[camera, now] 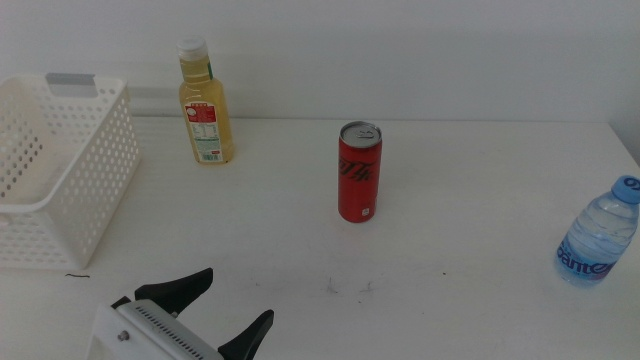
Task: Use arms to grab the bottles and put them into the dustbin to the left of the table.
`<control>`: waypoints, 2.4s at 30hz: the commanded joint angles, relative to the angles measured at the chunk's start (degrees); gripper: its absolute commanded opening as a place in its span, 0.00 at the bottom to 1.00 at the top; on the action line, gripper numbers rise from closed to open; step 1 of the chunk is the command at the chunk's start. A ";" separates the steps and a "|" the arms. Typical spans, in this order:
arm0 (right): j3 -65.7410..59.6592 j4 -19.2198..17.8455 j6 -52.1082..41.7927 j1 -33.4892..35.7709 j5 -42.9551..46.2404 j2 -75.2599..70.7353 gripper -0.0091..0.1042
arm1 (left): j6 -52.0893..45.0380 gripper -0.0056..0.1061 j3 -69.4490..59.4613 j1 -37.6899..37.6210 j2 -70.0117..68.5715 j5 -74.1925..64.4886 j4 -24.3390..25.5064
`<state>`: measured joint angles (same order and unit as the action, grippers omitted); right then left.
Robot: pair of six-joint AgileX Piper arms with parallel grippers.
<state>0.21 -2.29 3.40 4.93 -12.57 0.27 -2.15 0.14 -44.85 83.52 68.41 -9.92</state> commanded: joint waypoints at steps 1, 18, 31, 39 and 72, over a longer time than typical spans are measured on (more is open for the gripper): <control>-0.21 -0.59 -0.36 -0.39 0.59 -0.27 0.84 | 0.92 0.89 -0.14 -0.29 0.30 1.56 -1.64; -0.21 -0.59 -0.36 -0.39 0.59 -0.27 0.84 | 2.15 0.89 15.24 2.72 8.74 -0.26 -0.92; -0.21 -0.59 -0.36 -0.39 0.59 -0.27 0.84 | 8.48 0.89 41.78 11.08 30.66 -5.94 13.84; -0.21 -0.59 -0.36 -0.39 0.59 -0.27 0.84 | 10.64 0.89 52.44 11.08 37.96 -9.52 14.43; -0.21 -0.59 -0.36 -0.39 0.59 -0.27 0.84 | 11.44 0.80 65.09 11.22 48.25 -13.62 15.43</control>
<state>0.21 -2.29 3.40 4.93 -12.57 0.27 8.92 65.04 -33.78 131.84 54.28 5.52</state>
